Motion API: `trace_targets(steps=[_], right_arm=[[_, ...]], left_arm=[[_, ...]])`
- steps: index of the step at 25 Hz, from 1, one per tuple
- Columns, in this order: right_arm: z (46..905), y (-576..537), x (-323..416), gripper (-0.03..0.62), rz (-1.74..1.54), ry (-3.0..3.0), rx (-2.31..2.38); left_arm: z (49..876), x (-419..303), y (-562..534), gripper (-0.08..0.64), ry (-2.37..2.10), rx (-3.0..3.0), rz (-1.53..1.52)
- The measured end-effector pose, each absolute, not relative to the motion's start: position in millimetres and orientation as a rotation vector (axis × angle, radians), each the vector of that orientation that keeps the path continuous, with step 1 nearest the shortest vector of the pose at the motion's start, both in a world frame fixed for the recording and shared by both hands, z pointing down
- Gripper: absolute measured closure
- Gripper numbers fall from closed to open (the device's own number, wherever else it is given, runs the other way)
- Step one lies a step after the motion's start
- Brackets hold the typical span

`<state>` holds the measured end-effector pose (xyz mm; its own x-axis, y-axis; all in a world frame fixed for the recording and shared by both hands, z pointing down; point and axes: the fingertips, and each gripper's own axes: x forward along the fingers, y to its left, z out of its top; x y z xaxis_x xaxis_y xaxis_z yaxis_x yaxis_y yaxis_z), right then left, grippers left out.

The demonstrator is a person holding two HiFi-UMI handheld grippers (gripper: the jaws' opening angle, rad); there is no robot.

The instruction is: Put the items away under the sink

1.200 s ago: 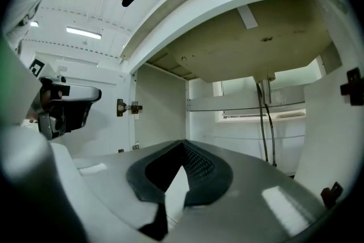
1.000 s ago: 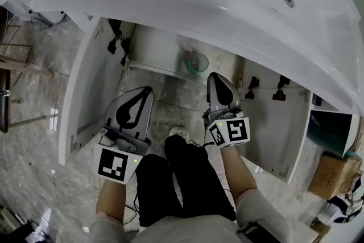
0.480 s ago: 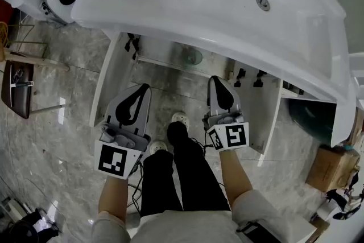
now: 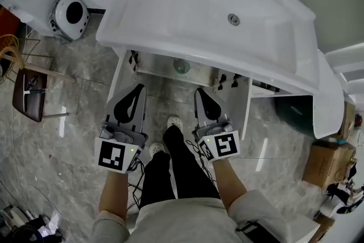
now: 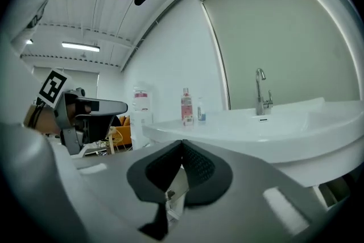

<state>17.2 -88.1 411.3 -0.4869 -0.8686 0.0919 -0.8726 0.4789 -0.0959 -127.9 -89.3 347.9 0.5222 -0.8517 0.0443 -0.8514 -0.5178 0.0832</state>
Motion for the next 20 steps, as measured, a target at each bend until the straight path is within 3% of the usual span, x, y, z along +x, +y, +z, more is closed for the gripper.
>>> trace_targets(steps=[20], right_arm=[[240.2, -18.7, 28.5, 0.581, 0.164, -2.698, 1.585]], left_arm=[[184.9, -131.8, -9.6, 0.552, -1.536, 2.717, -0.073]])
